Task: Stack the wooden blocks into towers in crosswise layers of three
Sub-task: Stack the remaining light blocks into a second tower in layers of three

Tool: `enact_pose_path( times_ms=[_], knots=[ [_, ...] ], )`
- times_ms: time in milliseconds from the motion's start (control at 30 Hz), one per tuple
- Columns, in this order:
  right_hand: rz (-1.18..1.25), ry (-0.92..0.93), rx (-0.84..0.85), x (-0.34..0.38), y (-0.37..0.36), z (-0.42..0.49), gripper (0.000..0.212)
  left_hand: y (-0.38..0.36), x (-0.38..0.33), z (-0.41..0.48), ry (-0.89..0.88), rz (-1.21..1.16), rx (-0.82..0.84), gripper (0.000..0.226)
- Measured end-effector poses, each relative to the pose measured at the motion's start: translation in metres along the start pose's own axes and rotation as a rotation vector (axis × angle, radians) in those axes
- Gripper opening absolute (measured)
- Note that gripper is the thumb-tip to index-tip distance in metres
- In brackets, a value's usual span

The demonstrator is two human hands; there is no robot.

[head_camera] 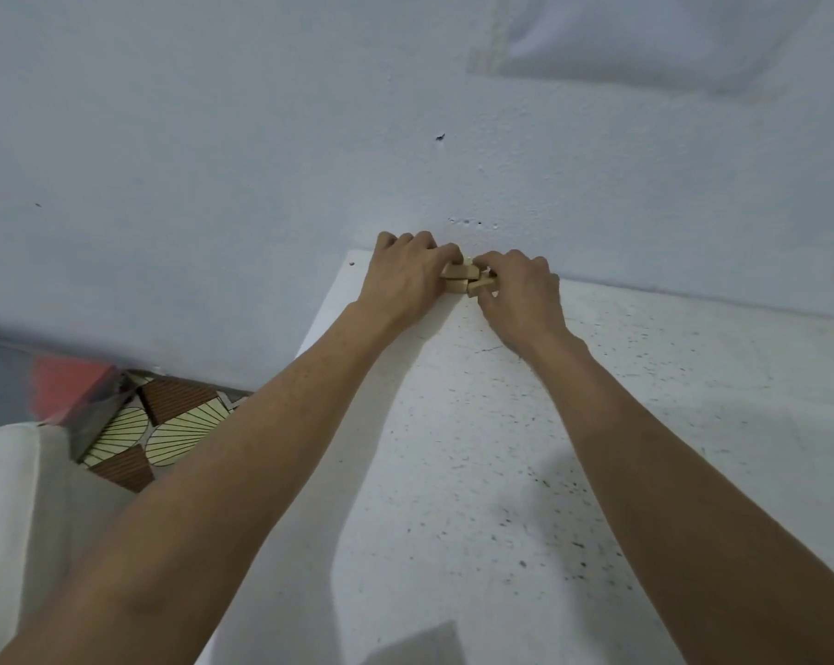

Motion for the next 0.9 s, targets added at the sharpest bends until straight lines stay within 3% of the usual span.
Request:
enact_pose_path(
  times_ms=[200, 667, 900],
  knots=[
    [0.017, 0.021, -0.012, -0.002, 0.005, -0.004, 0.037, 0.001, 0.000, 0.000, -0.076, -0.105, 0.044, 0.023],
    [0.038, -0.027, -0.041, -0.007, 0.006, -0.016, 0.035, 0.010, -0.011, -0.008, -0.193, -0.095, 0.076, 0.031],
    [0.051, 0.023, -0.047, -0.005, 0.003, -0.017, 0.042, 0.010, -0.009, -0.012, -0.200, -0.325, 0.134, 0.026]
  ],
)
Point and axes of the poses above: each hand's wrist, its own z-axis towards the middle knuckle, its own y-axis out of the back of the hand, x = y × z, the point moved 6 cm from there along z, towards the middle knuckle, and after that the axes turned 11 degrees about x, right-handed, at the moved point
